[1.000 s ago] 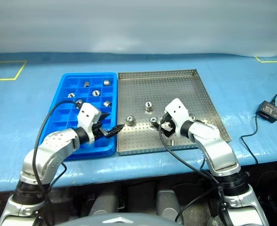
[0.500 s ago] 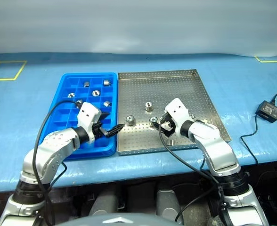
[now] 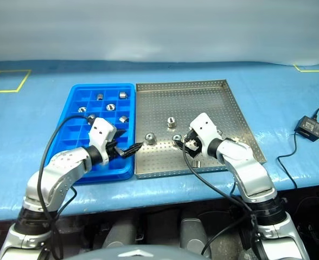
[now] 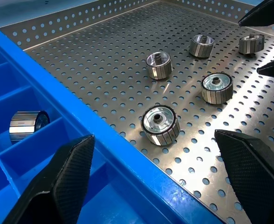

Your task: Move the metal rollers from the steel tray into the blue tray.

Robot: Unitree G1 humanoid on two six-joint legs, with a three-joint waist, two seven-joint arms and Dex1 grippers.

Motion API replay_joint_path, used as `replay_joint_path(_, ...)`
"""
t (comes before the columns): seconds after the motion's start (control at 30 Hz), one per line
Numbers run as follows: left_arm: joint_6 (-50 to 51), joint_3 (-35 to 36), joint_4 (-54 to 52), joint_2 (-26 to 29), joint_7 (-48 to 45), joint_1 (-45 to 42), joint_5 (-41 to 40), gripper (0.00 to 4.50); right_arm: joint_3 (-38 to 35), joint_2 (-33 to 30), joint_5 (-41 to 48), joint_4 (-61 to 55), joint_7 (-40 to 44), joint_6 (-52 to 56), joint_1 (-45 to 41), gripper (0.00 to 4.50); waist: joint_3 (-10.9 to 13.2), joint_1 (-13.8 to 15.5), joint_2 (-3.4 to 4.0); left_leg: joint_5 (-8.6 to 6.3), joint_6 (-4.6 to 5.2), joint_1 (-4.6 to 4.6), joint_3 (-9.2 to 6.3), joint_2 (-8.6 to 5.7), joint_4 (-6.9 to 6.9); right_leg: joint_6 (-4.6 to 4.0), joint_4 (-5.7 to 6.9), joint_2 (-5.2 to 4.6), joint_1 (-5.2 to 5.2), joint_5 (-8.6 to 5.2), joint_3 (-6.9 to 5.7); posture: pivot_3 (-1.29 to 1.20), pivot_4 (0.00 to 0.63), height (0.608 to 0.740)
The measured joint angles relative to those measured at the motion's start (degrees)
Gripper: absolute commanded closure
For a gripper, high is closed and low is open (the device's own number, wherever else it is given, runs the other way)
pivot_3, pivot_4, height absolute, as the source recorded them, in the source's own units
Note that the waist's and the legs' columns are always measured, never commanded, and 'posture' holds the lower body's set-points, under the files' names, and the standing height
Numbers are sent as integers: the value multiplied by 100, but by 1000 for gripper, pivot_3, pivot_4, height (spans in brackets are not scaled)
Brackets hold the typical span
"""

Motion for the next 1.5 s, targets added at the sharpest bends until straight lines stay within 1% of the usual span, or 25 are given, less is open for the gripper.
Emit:
replay_joint_path(0.43, 10, 36, -23, -18, -2, 1, -8, 21, -47, 132, 13, 23, -110, 0, -19, 34, 0, 3, 0, 0, 0, 0, 0, 0, 0, 0, 0, 0, 0, 0, 0, -52, 150, 740)
replay_joint_path(0.5, 11, 21, -21, -14, -31, -72, -6, 21, -57, 132, 13, 22, -126, 0, -18, 34, 0, 7, 0, 0, 0, 0, 0, 0, 1, 0, 0, 1, 0, 0, 0, -56, 150, 740)
replay_joint_path(0.57, 11, -92, -6, 34, -160, -346, 6, 21, -76, 139, 13, 15, -140, 0, -16, 34, 0, 34, 0, 0, 0, 0, -2, -2, 6, 0, 1, 3, 4, 0, -1, -63, 150, 740)
replay_joint_path(0.63, -3, -273, 64, 114, -341, -724, 41, 21, -76, 158, 14, -30, -151, -1, -1, 34, 0, 42, 0, 0, 0, 0, -1, -2, 10, 0, 1, 3, 6, 0, -1, -69, 150, 740)
replay_joint_path(0.73, -23, -740, 524, 314, -649, -1438, 334, 21, -57, 209, 14, -203, -173, -2, 80, 34, 0, 27, 0, 0, 0, 0, -1, -5, 12, 1, 1, 5, 8, 0, 0, -83, 150, 740)
replay_joint_path(0.83, -88, -1481, 1243, 472, -1121, -2248, 804, 21, 2, 271, 14, -419, -185, -22, 219, 34, -1, 14, -1, 0, 1, 0, 1, -6, 10, 1, 1, 9, 8, 0, 1, -110, 150, 740)
replay_joint_path(1.0, -421, -2421, 2473, 491, -1948, -3108, 1455, 21, 76, 397, -16, -761, -331, -52, 373, 34, -1, -92, -1, -3, 5, -3, 1, -4, 6, 1, -1, 12, 0, 0, 4, -164, 150, 740)
replay_joint_path(1.13, -650, -2840, 3145, 462, -2358, -3410, 1925, 21, 106, 503, -34, -1001, -467, -69, 552, 34, -1, -215, -1, -3, 6, -6, 1, -3, 7, 2, 0, 11, -2, 0, 6, -194, 150, 740)
replay_joint_path(1.33, -965, -3066, 3577, 348, -2687, -3595, 2417, 21, 99, 571, -69, -1117, -646, -108, 694, 34, -2, -326, 2, -3, 6, -1, 1, 1, 15, 2, 9, 9, 0, 0, 8, -205, 150, 740)
replay_joint_path(1.43, -1077, -3153, 3814, 223, -2768, -3607, 2652, 568, 99, 597, -78, -1123, -685, -110, 713, 0, -3, -401, 3, -3, 6, 1, 4, 3, 16, 2, 15, 10, -4, 0, 11, -203, 150, 740)
replay_joint_path(1.47, -1107, -3153, 3831, 218, -2789, -3607, 2668, 843, 95, 596, -80, -1122, -699, -110, 719, 0, -3, -412, 3, -3, 6, 1, 3, 4, 15, 2, 16, 10, -4, 0, 11, -203, 150, 740)
replay_joint_path(1.5, -1130, -3153, 3854, 208, -2797, -3607, 2711, 1223, 88, 599, -82, -1122, -722, -110, 718, 0, -3, -417, 4, -3, 5, 2, 3, 4, 15, 1, 18, 10, -5, 0, 11, -199, 150, 740)
